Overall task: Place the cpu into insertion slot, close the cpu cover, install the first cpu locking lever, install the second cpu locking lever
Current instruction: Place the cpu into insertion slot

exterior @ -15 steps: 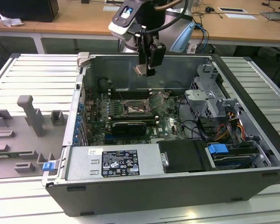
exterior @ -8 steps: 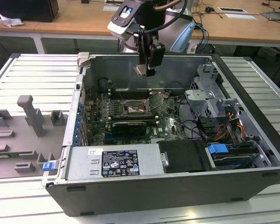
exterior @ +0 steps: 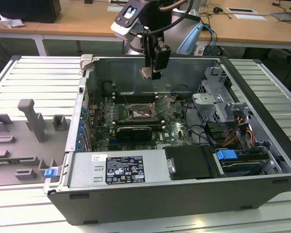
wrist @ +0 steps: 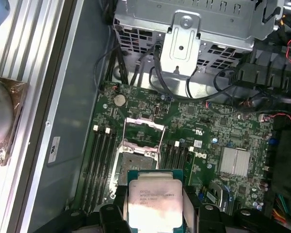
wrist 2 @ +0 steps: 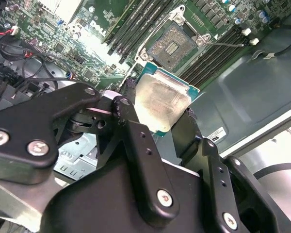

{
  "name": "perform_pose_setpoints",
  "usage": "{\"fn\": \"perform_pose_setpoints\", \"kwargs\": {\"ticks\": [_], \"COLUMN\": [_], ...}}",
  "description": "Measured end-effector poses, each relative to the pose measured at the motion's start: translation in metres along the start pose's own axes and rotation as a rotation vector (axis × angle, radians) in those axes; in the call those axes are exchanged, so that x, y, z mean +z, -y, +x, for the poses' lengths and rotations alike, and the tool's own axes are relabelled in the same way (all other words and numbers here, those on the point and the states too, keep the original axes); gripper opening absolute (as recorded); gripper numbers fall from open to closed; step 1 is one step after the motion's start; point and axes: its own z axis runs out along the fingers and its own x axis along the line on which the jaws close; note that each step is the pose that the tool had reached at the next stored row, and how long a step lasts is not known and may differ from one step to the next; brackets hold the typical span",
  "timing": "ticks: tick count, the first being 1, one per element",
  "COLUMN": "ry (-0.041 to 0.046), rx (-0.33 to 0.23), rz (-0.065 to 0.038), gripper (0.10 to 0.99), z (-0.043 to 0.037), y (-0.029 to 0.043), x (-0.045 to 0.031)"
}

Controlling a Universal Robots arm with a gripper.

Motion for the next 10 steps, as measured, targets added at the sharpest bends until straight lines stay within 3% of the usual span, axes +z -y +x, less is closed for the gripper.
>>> {"fn": "perform_pose_setpoints", "kwargs": {"ticks": [10], "ry": [0.004], "rx": [0.044], "rz": [-0.001], "gripper": [0.537], "z": [0.0], "y": [0.0], "x": [0.0004]}}
